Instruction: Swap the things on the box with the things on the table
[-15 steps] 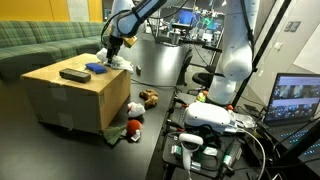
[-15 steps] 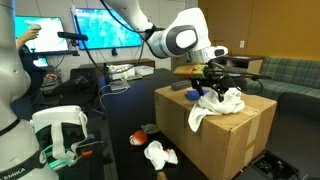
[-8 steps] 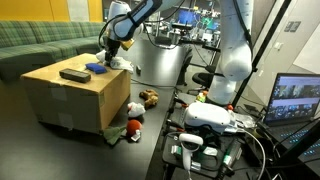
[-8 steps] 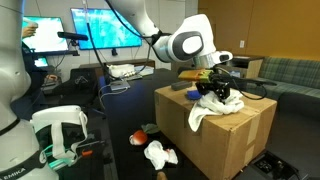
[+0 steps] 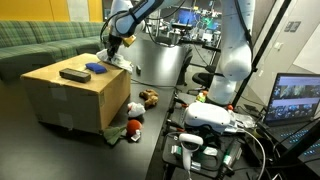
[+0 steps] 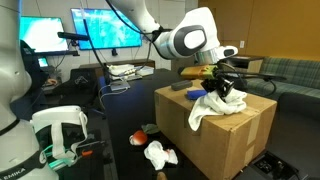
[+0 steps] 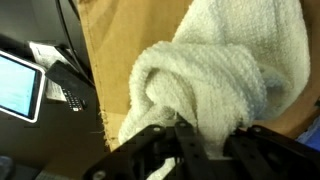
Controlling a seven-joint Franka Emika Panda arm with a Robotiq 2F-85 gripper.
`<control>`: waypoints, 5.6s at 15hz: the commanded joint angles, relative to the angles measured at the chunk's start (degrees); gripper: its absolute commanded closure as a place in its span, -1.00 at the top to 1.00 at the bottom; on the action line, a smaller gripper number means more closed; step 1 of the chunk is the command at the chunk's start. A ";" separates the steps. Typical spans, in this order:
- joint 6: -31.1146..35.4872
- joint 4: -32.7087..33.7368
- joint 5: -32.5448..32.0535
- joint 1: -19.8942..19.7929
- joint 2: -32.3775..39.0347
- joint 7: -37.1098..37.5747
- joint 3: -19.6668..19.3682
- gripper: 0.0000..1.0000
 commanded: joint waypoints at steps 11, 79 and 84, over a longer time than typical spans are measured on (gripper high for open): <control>-5.02 -18.67 -22.52 -5.79 -21.75 16.59 -8.25 -0.77; 21.83 -18.44 2.27 -18.10 21.24 -1.14 1.61 0.76; 20.69 -17.88 2.10 -18.30 21.43 -2.49 2.29 -0.14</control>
